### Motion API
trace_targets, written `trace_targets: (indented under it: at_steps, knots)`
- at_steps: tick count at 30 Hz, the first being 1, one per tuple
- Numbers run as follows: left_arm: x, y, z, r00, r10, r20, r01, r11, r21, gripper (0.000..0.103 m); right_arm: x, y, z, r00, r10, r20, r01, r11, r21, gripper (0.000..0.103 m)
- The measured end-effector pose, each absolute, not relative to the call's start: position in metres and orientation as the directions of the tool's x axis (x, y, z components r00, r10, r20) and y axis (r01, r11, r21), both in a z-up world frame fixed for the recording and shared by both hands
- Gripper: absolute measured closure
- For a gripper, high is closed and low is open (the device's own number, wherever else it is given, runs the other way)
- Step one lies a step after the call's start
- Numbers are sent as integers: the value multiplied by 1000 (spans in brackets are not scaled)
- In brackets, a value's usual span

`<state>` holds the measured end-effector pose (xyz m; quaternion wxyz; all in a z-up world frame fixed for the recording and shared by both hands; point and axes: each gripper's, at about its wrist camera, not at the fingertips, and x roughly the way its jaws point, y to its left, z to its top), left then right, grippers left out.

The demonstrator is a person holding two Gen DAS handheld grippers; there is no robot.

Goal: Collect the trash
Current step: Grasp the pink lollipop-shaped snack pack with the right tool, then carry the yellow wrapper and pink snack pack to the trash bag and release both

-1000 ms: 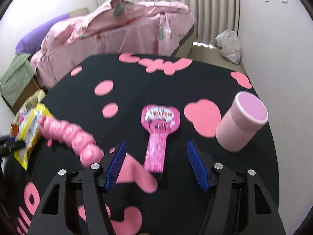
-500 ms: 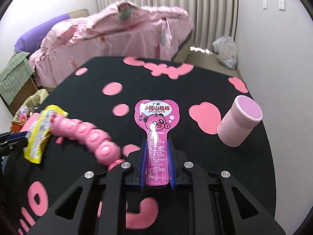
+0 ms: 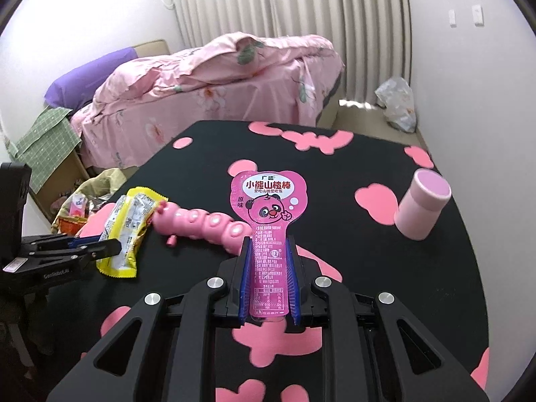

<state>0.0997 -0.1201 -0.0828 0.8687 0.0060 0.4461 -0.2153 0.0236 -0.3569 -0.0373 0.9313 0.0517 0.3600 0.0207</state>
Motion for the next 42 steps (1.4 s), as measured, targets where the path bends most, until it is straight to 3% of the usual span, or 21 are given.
trace_targets:
  at_steps: [11, 18, 32, 37, 42]
  knots:
    - [71, -76, -31, 598, -457, -659, 402, 882, -247, 82, 9, -314, 13, 807, 114, -580, -101, 993, 55, 85]
    - [67, -31, -12, 661, -432, -614, 348, 901, -259, 81, 13, -272, 34, 811, 184, -556, -204, 979, 27, 85]
    - [74, 64, -26, 708, -326, -627, 198, 943, -267, 81, 54, -181, 35, 733, 349, -584, -392, 918, 56, 85]
    - [92, 105, -51, 697, -250, -672, 75, 958, -278, 81, 79, -152, 26, 685, 396, -611, -456, 888, 64, 85]
    - [109, 111, -84, 630, -289, -721, 88, 949, -304, 81, 110, -124, 1, 612, 435, -660, -515, 853, 85, 85]
